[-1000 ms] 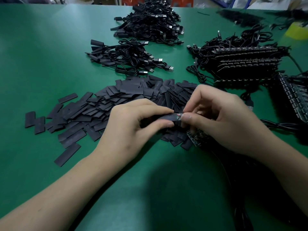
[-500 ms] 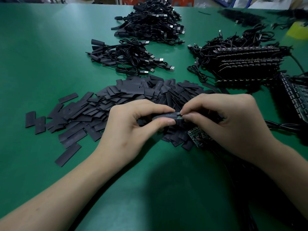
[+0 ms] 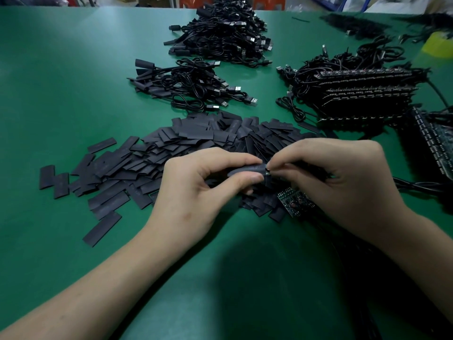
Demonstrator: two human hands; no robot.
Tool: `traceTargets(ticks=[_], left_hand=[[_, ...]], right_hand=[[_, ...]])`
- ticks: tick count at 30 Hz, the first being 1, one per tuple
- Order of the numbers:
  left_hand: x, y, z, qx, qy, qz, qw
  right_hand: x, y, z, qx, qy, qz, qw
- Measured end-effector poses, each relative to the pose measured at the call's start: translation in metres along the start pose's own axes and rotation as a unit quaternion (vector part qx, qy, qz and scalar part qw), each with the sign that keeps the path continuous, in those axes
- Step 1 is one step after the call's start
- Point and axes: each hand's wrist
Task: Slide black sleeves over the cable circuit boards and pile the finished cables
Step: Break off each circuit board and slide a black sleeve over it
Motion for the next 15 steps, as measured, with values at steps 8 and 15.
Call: traceTargets(ticks=[8, 15], left_hand=[[0.0027, -0.0027, 0.0030, 0.032, 0.045, 0.047, 0.997], [0.0062, -0.0042, 0.0025, 0.038, 0.070, 0.071, 0.994]], right_hand=[[-0.0023, -0.0014, 0.0012, 0.007, 0.064, -0.007, 0.998], [-0.0050, -0.0018, 0.0006, 0.015, 0.032, -0.031, 0.999]])
Point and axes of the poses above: each hand's wrist, its own z-axis towards the middle knuckle, its own y-axis out of the palm, x = y × z, and after that the axes turned 10 degrees about x, right-handed
